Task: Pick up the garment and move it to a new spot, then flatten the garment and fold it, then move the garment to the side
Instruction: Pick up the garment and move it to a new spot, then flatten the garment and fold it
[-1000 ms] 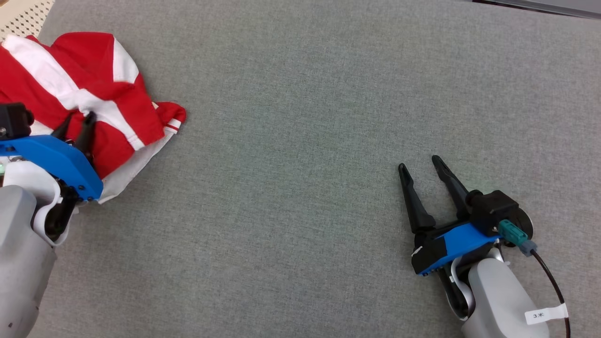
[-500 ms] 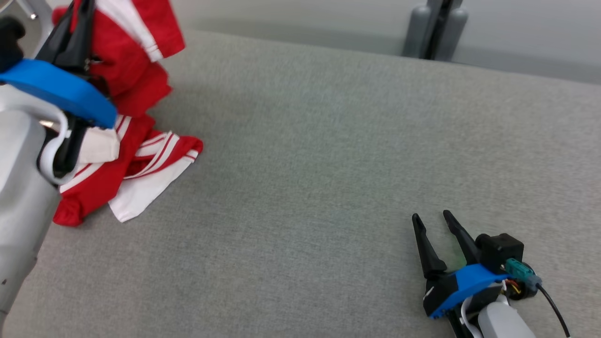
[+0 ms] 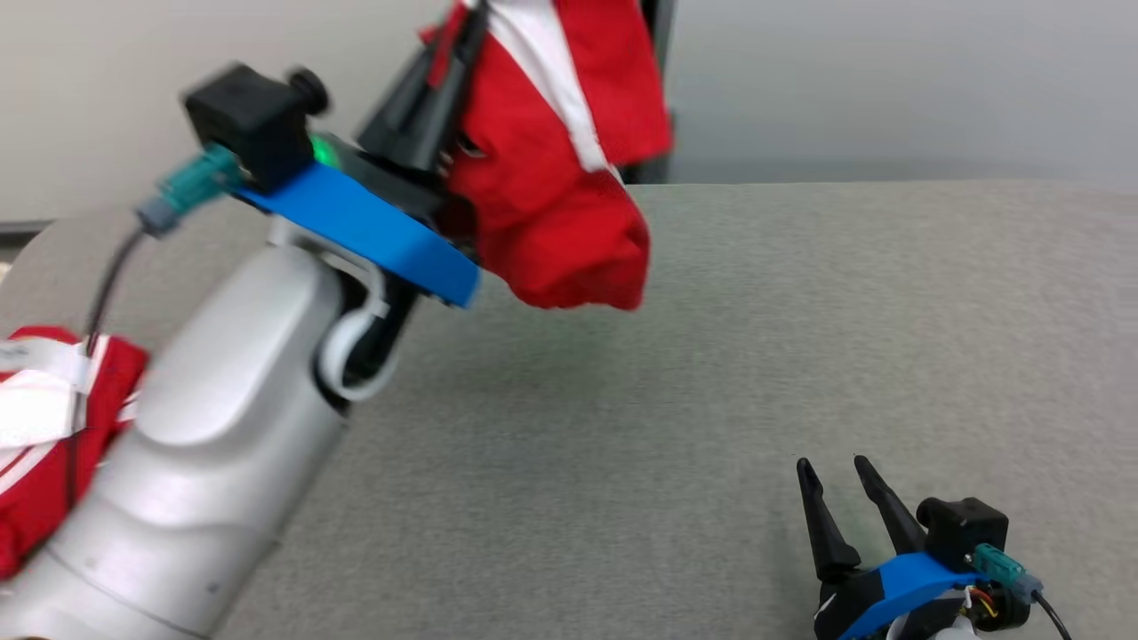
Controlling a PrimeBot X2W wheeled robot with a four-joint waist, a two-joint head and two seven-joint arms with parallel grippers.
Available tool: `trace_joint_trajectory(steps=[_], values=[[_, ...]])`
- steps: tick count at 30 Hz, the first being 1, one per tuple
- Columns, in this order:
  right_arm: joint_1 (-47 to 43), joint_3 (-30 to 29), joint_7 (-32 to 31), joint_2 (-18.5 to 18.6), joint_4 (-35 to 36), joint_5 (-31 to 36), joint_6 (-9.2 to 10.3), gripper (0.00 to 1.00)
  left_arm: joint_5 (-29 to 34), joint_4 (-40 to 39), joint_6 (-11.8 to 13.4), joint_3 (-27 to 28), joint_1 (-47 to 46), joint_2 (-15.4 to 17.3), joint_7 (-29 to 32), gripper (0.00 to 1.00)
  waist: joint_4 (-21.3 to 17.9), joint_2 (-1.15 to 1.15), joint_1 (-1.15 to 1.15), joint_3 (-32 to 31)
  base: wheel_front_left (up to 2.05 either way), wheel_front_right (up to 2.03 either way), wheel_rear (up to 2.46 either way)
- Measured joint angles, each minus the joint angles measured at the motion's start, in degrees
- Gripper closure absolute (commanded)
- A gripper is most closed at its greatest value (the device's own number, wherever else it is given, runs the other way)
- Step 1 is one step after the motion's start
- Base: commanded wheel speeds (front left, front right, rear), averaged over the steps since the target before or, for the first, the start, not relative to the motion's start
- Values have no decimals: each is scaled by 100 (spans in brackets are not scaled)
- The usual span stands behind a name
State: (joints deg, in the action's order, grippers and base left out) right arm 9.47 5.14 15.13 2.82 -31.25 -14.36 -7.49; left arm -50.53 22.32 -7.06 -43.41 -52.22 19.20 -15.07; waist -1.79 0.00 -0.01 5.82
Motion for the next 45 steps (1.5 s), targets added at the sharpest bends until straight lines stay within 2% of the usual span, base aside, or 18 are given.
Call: trace_joint_trajectory(steps=[5, 6, 7, 8, 10, 15, 25, 28, 33, 42, 45], values=[[-37, 47, 0, 0, 19, -71, 0, 0, 211, 94, 73, 15, 711, -665, 0, 100, -454, 0, 0, -40, 0, 0, 0], [-37, 58, 0, 1, 24, -78, 0, 0, 278, 166, 84, 20, 888, -786, 0, 69, -516, 0, 0, -43, 0, 0, 0], [-40, 67, 0, 1, 33, -82, 0, 0, 427, 286, 87, -41, 1057, -875, 1, 29, -569, 0, 0, -45, 0, 0, 0], [-45, 71, 0, 1, 38, -82, 0, 0, 543, 401, 86, -81, 1241, -943, 1, 0, -610, 0, 0, -46, 0, 0, 0], [-60, 65, 0, -1, 35, -82, 0, 0, 570, 608, 67, -24, 1648, -1109, 0, 0, -658, 0, 0, -50, 0, 0, 0], [-68, -69, 0, 0, 45, -63, 0, 0, 889, 862, 43, 391, 2297, -1210, 0, 0, -590, 0, 0, -90, 0, 0, 0], [-192, -274, 0, -3, 323, 44, 0, 0, 1909, 547, 34, 2186, 3518, -1027, 0, 0, -217, 0, 1, -347, 0, 0, 0], [-287, -307, 0, -1, 350, 69, 0, 0, 2227, 354, 37, 2727, 4018, -1072, -1, 0, -156, 0, 0, -469, 0, 0, 0], [-477, -249, 0, -4, 354, 68, 0, 0, 2547, 202, 0, 3361, 4812, -1354, 0, 0, -99, 0, 0, -574, 0, 0, 0], [-600, -171, 0, -1, 380, 122, 0, 0, 2777, 171, -14, 3520, 5158, -1590, 0, 0, -29, 0, 1, -589, 0, 0, 0], [-599, 215, 0, 8, 495, 171, 0, 0, 2776, 166, -15, 3411, 5138, -1605, 0, 0, -17, 0, 0, -575, 0, 0, 0]])
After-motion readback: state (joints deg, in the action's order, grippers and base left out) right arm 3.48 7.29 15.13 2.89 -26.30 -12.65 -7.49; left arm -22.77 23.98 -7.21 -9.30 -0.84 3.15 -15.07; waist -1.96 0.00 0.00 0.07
